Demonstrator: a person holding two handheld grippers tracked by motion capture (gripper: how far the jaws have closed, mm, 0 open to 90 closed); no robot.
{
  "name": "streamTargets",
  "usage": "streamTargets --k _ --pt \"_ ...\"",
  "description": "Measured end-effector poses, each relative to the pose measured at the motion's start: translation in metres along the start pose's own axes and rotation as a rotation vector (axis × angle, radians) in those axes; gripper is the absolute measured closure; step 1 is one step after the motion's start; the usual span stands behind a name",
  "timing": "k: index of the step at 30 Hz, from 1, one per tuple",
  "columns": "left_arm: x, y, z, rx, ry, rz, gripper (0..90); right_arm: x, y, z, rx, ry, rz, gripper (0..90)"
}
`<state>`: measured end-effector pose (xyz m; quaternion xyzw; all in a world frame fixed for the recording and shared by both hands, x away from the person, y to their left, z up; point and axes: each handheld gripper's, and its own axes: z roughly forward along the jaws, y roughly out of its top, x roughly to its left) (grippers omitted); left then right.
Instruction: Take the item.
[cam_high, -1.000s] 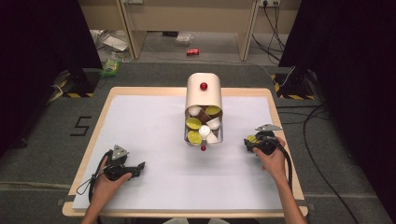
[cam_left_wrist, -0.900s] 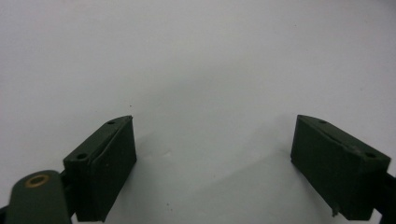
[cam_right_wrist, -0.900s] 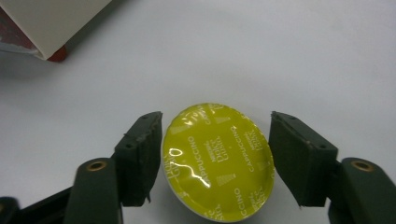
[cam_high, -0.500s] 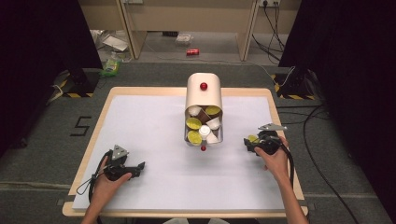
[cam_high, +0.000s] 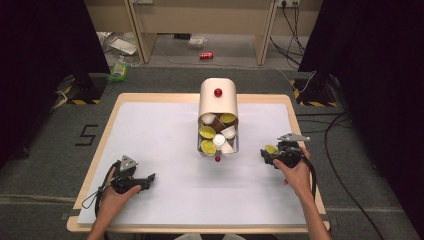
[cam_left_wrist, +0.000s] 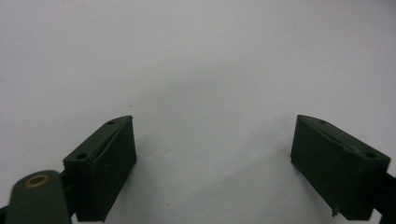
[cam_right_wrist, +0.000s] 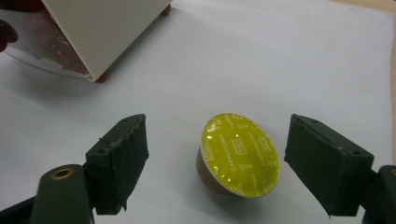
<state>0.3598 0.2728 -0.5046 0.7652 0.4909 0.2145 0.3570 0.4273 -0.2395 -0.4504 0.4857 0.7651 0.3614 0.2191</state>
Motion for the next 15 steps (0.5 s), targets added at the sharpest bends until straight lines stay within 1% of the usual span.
streamTargets --k 7,15 --pt "0.0 0.0 0.0 -0.001 -0.001 -0.001 13.6 0.003 -0.005 -0.01 -0.006 0.006 -0.01 21.3" --pt "0.0 0.0 0.0 -0.001 -0.001 -0.002 13.6 0.005 -0.009 -0.019 -0.013 0.014 0.002 21.1"
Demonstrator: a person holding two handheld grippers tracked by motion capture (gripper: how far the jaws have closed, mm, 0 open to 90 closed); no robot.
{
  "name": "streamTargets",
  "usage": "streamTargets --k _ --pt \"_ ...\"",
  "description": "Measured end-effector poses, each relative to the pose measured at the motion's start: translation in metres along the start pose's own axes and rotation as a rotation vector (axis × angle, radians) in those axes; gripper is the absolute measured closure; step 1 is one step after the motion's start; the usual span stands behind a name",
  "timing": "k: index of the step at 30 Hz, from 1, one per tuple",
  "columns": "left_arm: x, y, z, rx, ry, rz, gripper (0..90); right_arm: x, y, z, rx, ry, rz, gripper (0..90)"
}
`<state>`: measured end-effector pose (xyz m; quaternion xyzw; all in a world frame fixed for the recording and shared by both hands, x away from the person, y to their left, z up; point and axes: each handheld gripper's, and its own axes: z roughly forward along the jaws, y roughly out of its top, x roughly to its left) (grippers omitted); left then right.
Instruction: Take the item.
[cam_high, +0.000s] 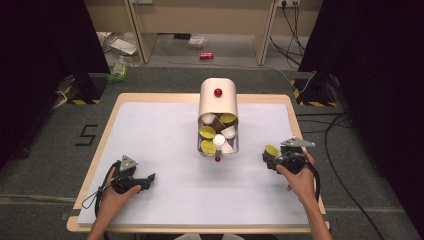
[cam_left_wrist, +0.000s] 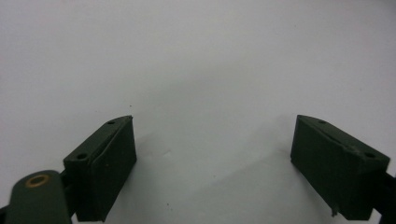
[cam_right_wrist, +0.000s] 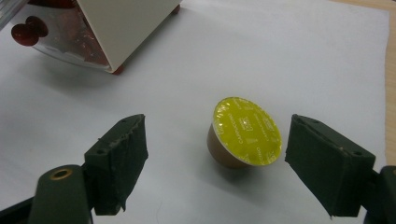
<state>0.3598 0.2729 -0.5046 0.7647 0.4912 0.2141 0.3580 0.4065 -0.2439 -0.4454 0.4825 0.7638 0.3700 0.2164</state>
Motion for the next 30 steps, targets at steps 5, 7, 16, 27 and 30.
streamTargets --k 5,7,16,27,30 --pt "0.0 0.0 0.0 0.0 0.0 0.0 13.6 0.004 -0.006 -0.004 0.009 0.005 -0.006 21.0" --pt "0.0 0.0 0.0 0.0 0.001 0.001 13.6 0.005 -0.008 -0.005 0.011 0.005 -0.007 20.9" --pt "0.0 0.0 0.0 0.001 0.001 0.001 13.5 0.01 -0.027 -0.014 0.029 0.007 -0.01 20.5" --pt "0.0 0.0 0.0 0.001 0.002 0.001 13.5 0.018 -0.044 -0.019 0.042 0.021 -0.021 20.3" --pt "0.0 0.0 0.0 0.001 0.002 0.002 13.5 0.019 -0.049 -0.019 0.048 0.024 -0.028 20.3"
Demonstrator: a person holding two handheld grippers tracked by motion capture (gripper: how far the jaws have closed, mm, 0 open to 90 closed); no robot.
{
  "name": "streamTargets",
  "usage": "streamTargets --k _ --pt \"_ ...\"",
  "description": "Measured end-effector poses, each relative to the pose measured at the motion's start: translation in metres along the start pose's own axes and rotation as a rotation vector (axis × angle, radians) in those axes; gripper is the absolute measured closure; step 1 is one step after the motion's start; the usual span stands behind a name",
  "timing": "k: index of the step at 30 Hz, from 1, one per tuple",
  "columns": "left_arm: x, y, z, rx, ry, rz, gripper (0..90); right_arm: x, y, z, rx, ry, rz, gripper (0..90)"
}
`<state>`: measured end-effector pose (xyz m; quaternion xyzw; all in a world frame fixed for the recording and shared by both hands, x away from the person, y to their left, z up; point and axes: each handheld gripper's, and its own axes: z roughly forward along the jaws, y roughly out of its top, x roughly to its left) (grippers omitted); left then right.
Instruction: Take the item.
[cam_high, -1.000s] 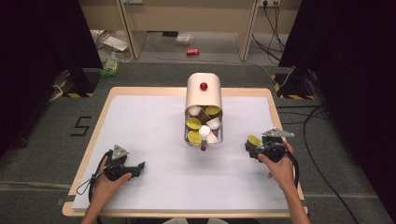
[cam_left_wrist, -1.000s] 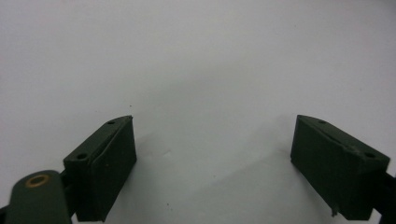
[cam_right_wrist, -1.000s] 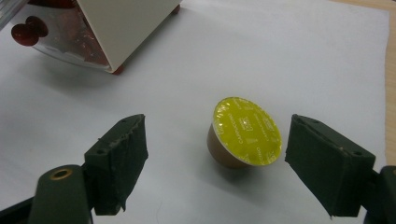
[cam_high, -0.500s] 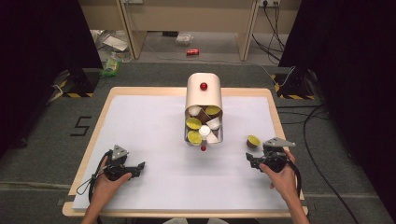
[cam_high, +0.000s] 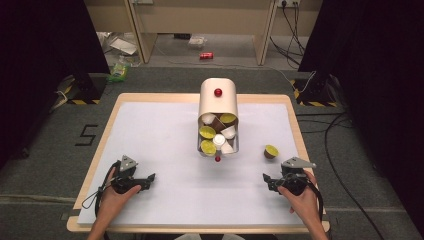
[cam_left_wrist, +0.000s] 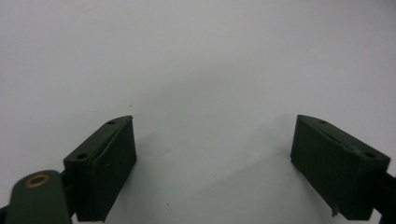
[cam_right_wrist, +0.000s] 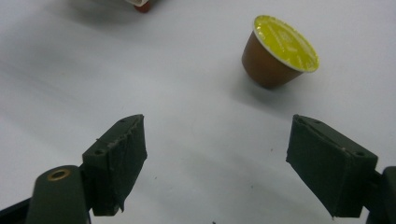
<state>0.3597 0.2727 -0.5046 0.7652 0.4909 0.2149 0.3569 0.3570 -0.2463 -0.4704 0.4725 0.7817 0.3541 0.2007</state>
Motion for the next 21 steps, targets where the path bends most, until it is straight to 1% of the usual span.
streamTargets --k 10,16,20,21 --pt "0.0 0.0 0.0 0.0 0.001 0.0 13.5 0.003 -0.014 -0.006 0.013 0.008 0.0 20.1" --pt "0.0 0.0 0.0 0.0 0.001 0.0 13.5 0.006 -0.026 -0.013 0.028 0.007 -0.018 19.9" --pt "0.0 0.0 0.0 0.0 0.002 0.001 13.5 0.01 -0.032 -0.019 0.027 0.009 -0.014 19.9" --pt "0.0 0.0 0.0 0.0 0.002 0.0 13.5 0.01 -0.033 -0.02 0.024 0.011 -0.021 19.8"
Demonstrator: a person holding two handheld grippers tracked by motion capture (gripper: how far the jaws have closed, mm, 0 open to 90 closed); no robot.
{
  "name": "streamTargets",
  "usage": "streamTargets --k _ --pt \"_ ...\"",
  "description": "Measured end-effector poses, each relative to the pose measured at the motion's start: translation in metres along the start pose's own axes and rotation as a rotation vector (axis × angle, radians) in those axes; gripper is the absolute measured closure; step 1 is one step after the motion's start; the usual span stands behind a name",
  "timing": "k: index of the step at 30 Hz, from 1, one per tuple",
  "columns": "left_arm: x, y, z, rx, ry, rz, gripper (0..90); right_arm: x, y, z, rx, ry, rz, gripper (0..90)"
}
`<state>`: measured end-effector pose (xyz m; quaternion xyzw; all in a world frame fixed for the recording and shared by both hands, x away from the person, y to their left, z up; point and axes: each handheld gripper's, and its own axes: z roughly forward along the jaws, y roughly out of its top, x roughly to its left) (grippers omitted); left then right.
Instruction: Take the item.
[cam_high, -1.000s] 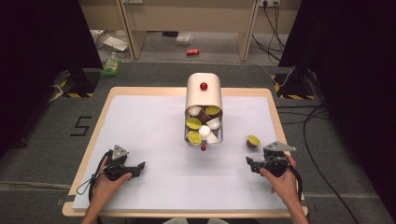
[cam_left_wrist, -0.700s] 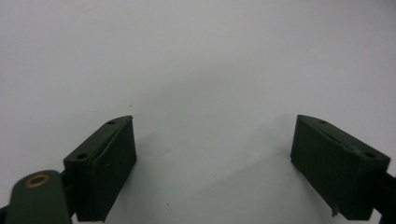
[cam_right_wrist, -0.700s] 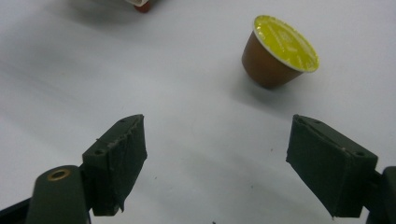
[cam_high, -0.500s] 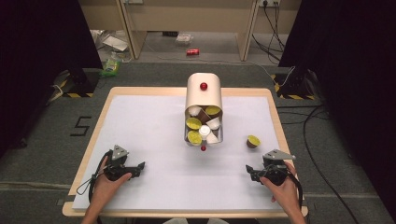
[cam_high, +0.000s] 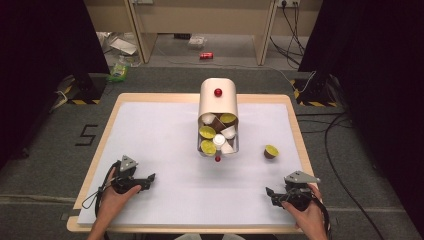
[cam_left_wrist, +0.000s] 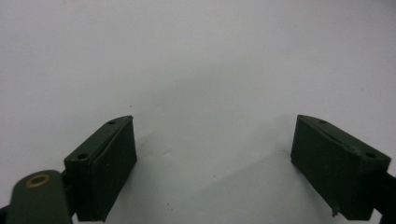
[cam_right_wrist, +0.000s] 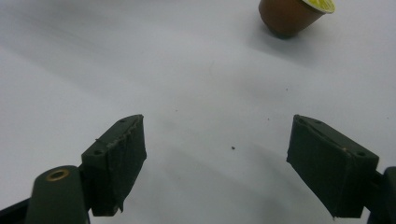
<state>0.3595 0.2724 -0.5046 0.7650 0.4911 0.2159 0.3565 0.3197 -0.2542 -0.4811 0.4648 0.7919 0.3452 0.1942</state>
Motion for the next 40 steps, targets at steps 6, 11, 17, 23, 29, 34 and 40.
streamTargets --k 6,11,17,23,29,34,40 --pt "0.0 0.0 0.0 0.0 0.0 0.0 13.5 0.005 -0.006 0.0 0.014 0.01 0.0 19.7" --pt "0.0 0.0 0.0 0.0 0.0 0.0 13.5 0.006 -0.007 0.0 0.018 0.01 -0.006 19.7" --pt "0.0 0.0 0.0 0.0 0.001 0.0 13.5 0.009 -0.011 -0.002 0.018 0.014 -0.017 19.4" --pt "0.0 0.0 0.0 0.0 0.001 0.001 13.6 0.011 -0.017 -0.005 0.029 0.015 -0.013 18.3" --pt "0.0 0.0 0.0 0.0 0.001 0.001 13.6 0.012 -0.02 -0.004 0.037 0.009 -0.021 16.6" --pt "0.0 0.0 0.0 -0.001 0.001 0.001 13.6 0.013 -0.02 -0.003 0.036 0.007 -0.025 15.2" --pt "0.0 0.0 0.0 0.0 0.001 0.001 13.6 0.013 -0.02 -0.003 0.037 0.005 -0.026 14.9"
